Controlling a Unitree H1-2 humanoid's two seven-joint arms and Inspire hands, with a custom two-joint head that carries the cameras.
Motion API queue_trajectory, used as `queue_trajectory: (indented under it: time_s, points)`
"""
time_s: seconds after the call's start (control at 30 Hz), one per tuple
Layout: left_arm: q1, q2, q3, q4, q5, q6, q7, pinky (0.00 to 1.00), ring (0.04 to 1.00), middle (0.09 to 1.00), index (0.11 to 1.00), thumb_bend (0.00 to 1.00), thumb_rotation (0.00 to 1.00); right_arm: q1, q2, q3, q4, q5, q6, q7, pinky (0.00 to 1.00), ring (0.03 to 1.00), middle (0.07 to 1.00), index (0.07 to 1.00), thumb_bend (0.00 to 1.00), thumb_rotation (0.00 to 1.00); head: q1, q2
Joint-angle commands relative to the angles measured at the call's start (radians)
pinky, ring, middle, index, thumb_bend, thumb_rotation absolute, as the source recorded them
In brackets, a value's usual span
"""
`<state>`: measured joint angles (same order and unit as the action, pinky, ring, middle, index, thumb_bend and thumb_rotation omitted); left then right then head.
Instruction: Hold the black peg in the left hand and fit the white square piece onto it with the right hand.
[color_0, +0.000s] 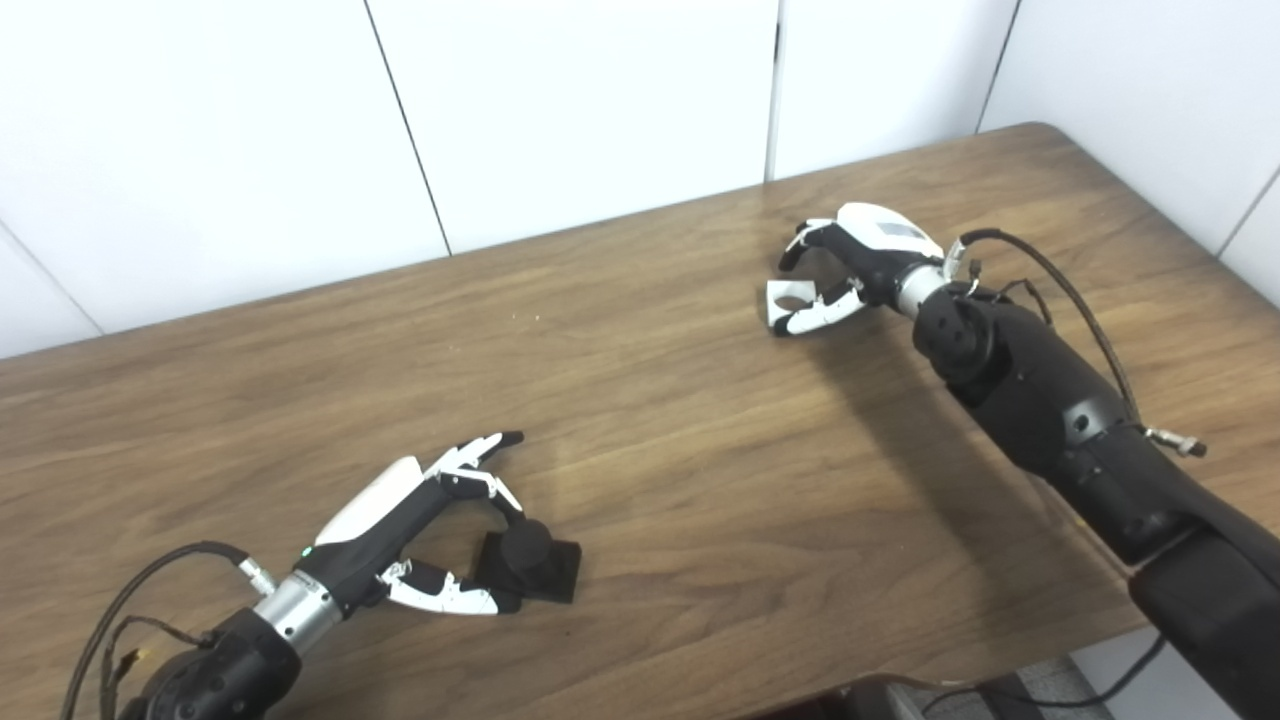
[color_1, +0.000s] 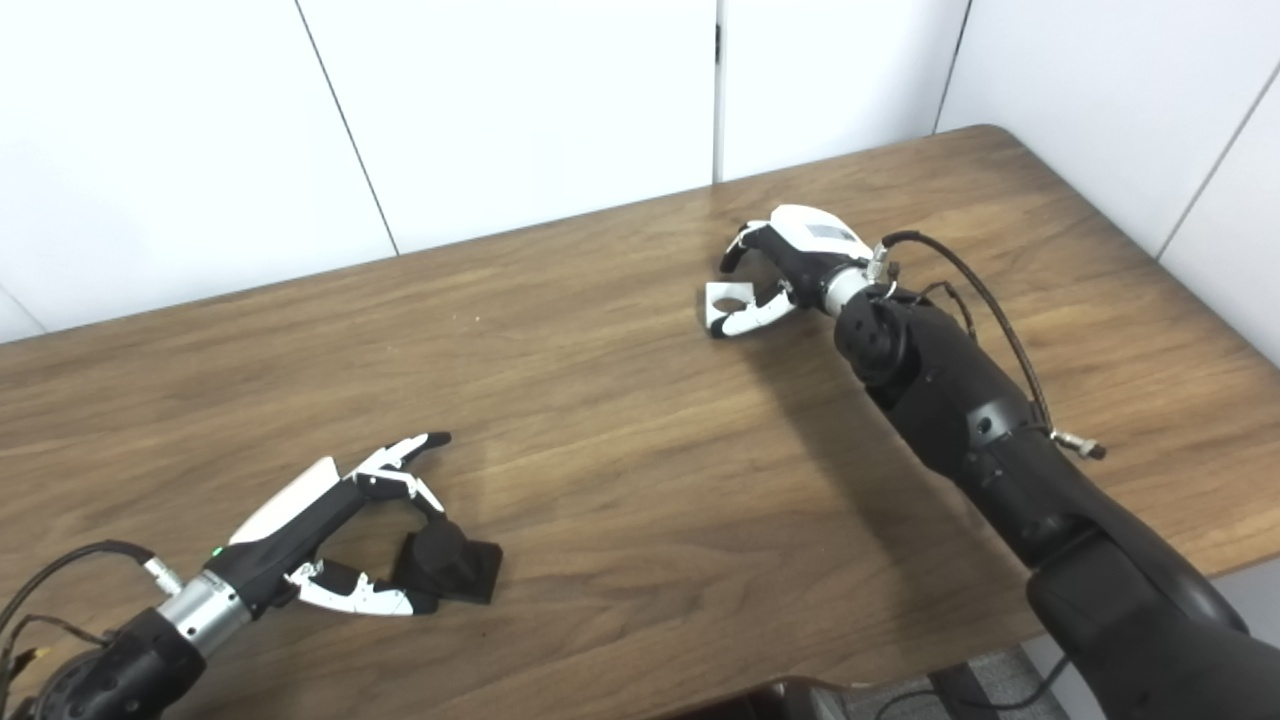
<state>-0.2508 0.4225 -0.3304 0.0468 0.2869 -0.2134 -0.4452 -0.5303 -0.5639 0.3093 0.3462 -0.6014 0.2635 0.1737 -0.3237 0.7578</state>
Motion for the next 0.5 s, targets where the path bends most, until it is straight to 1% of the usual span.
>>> queue_trajectory:
  time_s: [0.0, 0.13, 0.27, 0.4, 0.47]
  points:
    - [0.006, 0.033, 0.0, -0.004, 0.014, 0.028, -0.027, 1.0, 1.0, 0.99, 0.488, 0.52, 0.06, 0.032, -0.006, 0.031, 0.03, -0.023, 0.032, 0.054, 0.87, 0.921, 0.915, 0.703, 0.83, 0.26, 0.0, 0.001]
    - [0.006, 0.031, 0.001, -0.001, 0.011, 0.025, -0.025, 1.0, 1.0, 0.99, 0.488, 0.52, 0.07, 0.032, -0.006, 0.029, 0.033, -0.02, 0.027, 0.051, 0.88, 0.919, 0.914, 0.692, 0.82, 0.25, 0.0, 0.001]
    - [0.009, 0.031, 0.0, -0.009, 0.015, 0.036, -0.026, 1.0, 1.0, 0.991, 0.488, 0.52, 0.07, 0.036, -0.008, 0.03, 0.026, -0.015, 0.026, 0.055, 0.87, 0.918, 0.911, 0.678, 0.8, 0.24, 0.002, 0.004]
    - [0.009, 0.031, 0.0, -0.01, 0.014, 0.035, -0.027, 1.0, 1.0, 0.991, 0.488, 0.52, 0.07, 0.036, -0.008, 0.033, 0.023, -0.013, 0.04, 0.071, 0.89, 0.92, 0.9, 0.658, 0.79, 0.26, 0.002, 0.003]
    - [0.01, 0.031, 0.0, -0.013, 0.013, 0.038, -0.028, 1.0, 1.0, 0.991, 0.488, 0.52, 0.07, 0.034, -0.01, 0.039, 0.023, -0.01, 0.046, 0.091, 0.87, 0.916, 0.891, 0.653, 0.78, 0.27, 0.004, 0.004]
